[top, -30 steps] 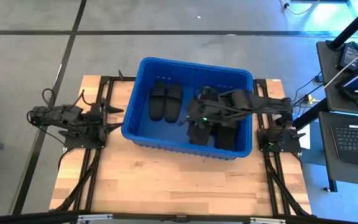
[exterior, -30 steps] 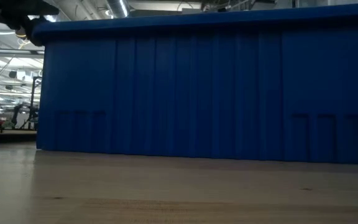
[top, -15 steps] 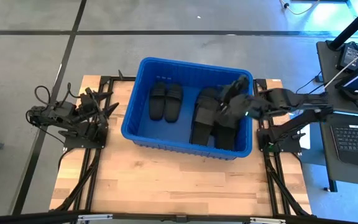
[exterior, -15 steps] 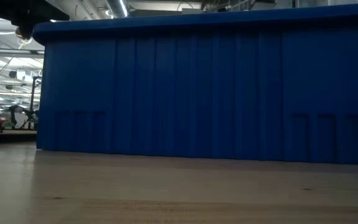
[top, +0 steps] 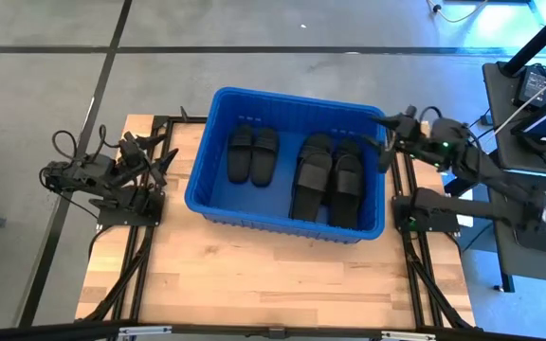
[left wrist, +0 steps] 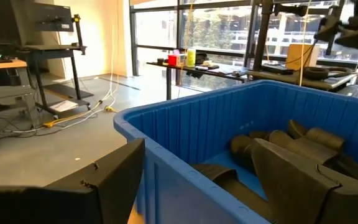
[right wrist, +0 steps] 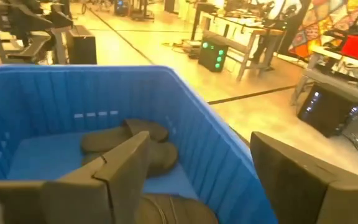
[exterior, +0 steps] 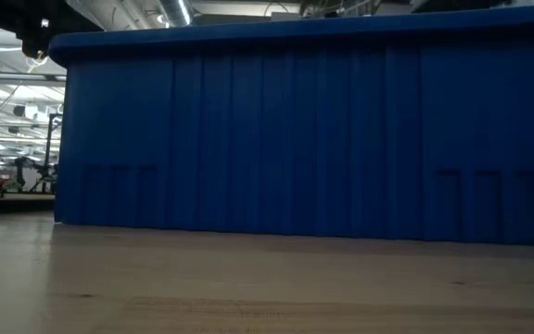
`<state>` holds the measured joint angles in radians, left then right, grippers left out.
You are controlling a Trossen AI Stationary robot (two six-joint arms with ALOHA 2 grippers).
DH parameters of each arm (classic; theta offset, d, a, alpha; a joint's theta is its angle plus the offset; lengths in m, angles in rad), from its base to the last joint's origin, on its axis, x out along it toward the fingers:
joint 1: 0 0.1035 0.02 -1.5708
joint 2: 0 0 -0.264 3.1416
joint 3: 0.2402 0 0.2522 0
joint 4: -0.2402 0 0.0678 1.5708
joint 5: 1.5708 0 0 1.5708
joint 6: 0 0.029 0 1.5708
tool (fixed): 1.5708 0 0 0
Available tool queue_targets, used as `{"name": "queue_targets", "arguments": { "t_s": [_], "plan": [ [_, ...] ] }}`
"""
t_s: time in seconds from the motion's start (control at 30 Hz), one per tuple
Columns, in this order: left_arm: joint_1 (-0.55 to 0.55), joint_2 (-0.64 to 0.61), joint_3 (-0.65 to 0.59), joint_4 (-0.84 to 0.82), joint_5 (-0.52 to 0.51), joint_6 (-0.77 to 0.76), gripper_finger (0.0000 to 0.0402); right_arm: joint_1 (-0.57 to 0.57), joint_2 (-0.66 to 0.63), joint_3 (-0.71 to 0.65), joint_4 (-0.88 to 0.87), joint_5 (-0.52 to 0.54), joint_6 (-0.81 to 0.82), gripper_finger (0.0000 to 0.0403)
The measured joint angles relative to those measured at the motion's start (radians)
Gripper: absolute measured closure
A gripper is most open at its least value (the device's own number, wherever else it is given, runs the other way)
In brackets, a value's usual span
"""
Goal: Pick and place slides into bin
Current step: Return to Home Position
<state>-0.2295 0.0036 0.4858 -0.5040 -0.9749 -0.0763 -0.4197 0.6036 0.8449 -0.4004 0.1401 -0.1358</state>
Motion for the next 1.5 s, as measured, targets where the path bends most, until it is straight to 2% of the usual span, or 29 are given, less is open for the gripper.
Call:
{"name": "queue_targets", "arguments": {
  "t_s": [0.13, 0.27, 0.33, 0.4, 0.53, 0.7, 0.83, 0.93, 1.23, 1.37, 1.5],
  "plan": [
    [0.0, 0.0, 0.0, 0.021, 0.035, -0.016, 0.0111, -0.068, -0.161, -0.11, -0.003, -0.065, 0.026, 0.0125],
    [0.0, 0.009, -0.006, 0.156, 0.271, -0.018, 0.0111, -0.097, -0.301, -0.182, 0.002, -0.065, 0.049, 0.0125],
    [0.0, 0.023, -0.029, 0.263, 0.335, 0.03, 0.0111, -0.1, -0.355, -0.207, -0.003, -0.067, 0.054, 0.0125],
    [0.001, 0.044, -0.05, 0.375, 0.316, 0.112, 0.0111, -0.1, -0.403, -0.226, 0.0, -0.067, 0.064, 0.0125],
    [0.031, 0.11, -0.064, 0.52, 0.166, 0.269, 0.0111, -0.101, -0.47, -0.257, -0.023, -0.066, 0.082, 0.0125],
    [0.116, 0.175, -0.065, 0.599, 0.152, 0.339, 0.0111, -0.101, -0.51, -0.283, -0.028, -0.058, 0.1, 0.0125],
    [0.223, 0.237, -0.066, 0.633, 0.174, 0.354, 0.0111, -0.101, -0.522, -0.295, -0.032, -0.045, 0.109, 0.0125],
    [0.328, 0.295, -0.066, 0.664, 0.233, 0.358, 0.0111, -0.101, -0.522, -0.295, -0.027, -0.045, 0.122, 0.0125],
    [0.716, 0.461, -0.066, 0.781, 0.334, 0.367, 0.0111, -0.101, -0.522, -0.295, -0.029, -0.044, 0.162, 0.0125],
    [0.87, 0.463, -0.06, 0.809, 0.35, 0.375, 0.0111, -0.101, -0.522, -0.295, -0.029, -0.044, 0.162, 0.0125],
    [0.962, 0.407, -0.002, 0.757, 0.35, 0.398, 0.0111, -0.101, -0.522, -0.295, -0.03, -0.043, 0.188, 0.0125]
  ]
}}
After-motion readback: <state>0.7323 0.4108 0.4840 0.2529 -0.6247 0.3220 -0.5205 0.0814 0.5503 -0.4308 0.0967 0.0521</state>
